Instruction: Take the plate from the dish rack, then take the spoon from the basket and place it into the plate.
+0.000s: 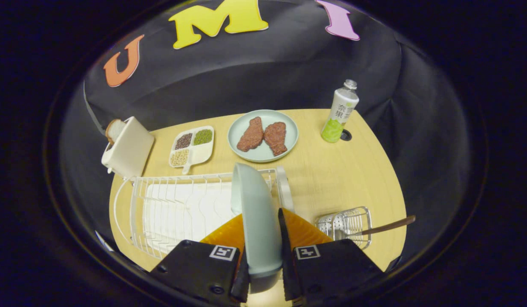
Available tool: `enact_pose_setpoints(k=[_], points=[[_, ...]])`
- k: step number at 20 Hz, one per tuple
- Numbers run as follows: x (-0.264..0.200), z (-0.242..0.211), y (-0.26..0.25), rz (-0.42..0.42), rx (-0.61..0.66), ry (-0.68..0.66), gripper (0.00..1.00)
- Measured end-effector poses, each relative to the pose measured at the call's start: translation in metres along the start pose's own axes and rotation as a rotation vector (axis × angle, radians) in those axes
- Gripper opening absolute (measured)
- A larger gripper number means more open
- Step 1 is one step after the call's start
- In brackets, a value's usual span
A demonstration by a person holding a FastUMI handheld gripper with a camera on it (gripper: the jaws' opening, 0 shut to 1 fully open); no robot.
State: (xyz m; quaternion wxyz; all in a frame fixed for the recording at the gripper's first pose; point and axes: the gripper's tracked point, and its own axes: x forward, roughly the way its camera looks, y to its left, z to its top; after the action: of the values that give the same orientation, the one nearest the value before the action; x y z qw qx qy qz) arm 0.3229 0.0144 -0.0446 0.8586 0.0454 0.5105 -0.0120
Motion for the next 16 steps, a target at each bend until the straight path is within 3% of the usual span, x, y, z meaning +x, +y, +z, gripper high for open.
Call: enact_pose_setpoints(k=[5, 10, 13, 16], points=[[-0.024, 0.012, -0.011, -0.091, 0.003, -0.077, 0.35], [-0.069, 0.008, 0.009, 0.083, 0.065, -0.159, 0.33], [-0.087, -0.037, 0.018, 0.24, 0.086, -0.151, 0.33], [-0.092, -0.089, 0.01, 0.311, 0.094, -0.158, 0.33]])
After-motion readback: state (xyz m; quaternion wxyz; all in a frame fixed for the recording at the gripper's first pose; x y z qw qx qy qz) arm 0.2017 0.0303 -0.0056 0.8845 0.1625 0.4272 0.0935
